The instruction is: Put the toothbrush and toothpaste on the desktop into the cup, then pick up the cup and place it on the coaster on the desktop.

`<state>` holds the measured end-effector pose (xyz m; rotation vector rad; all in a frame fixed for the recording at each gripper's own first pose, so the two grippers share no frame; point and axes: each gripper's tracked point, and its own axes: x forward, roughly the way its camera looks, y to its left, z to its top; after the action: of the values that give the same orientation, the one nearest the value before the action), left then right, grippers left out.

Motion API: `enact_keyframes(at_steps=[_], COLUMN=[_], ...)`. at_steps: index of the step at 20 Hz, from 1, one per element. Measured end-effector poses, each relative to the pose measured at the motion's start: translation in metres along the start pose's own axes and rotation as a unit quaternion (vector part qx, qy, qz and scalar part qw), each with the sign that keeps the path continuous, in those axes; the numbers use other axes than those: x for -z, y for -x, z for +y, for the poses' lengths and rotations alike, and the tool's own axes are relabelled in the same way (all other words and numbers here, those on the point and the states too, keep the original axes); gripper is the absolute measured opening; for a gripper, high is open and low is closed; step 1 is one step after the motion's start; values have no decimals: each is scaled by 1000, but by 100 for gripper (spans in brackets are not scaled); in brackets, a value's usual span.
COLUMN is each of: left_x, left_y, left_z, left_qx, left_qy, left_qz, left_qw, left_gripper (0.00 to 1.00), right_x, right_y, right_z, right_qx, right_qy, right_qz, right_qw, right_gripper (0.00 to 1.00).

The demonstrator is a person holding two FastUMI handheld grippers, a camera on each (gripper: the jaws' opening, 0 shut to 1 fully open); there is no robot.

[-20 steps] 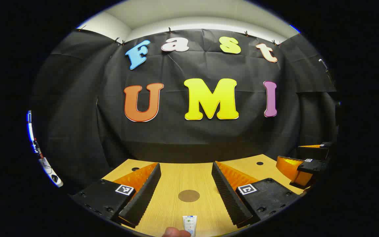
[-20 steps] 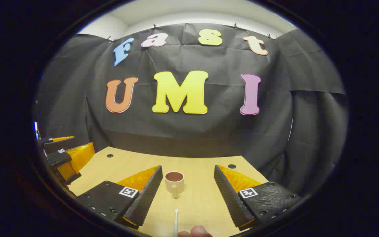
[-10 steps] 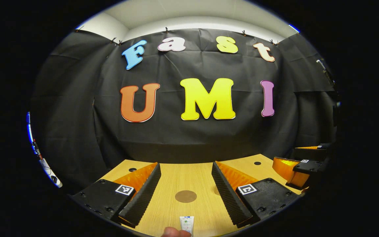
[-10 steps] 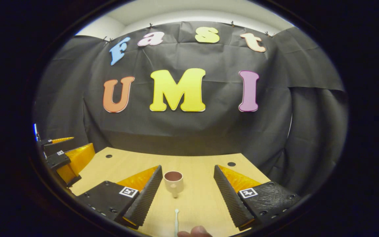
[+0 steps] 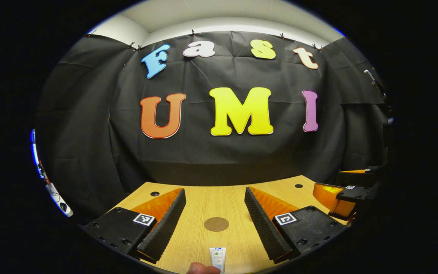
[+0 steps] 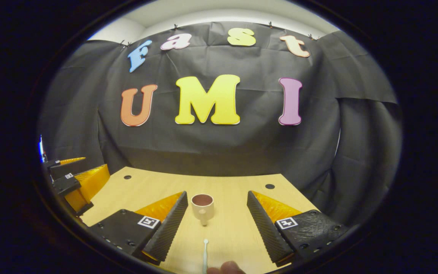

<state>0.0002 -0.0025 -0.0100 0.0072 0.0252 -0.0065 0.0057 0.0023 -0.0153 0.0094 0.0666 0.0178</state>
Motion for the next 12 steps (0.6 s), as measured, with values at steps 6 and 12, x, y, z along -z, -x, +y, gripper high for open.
enact_keyframes(at_steps=[6,12], left_x=[18,56], left_y=[3,10], left_z=[7,10], left_qx=[-3,10], left_qy=[0,-12], left_qz=[23,78], left_qw=[1000,997], left_gripper=[99,99], right_x=[19,65], right_y=[-4,-8], right_z=[13,14], right_qx=[-18,-28], right_qy=[15,33], right_qz=[31,107], right_qw=[999,993], right_gripper=[98,99])
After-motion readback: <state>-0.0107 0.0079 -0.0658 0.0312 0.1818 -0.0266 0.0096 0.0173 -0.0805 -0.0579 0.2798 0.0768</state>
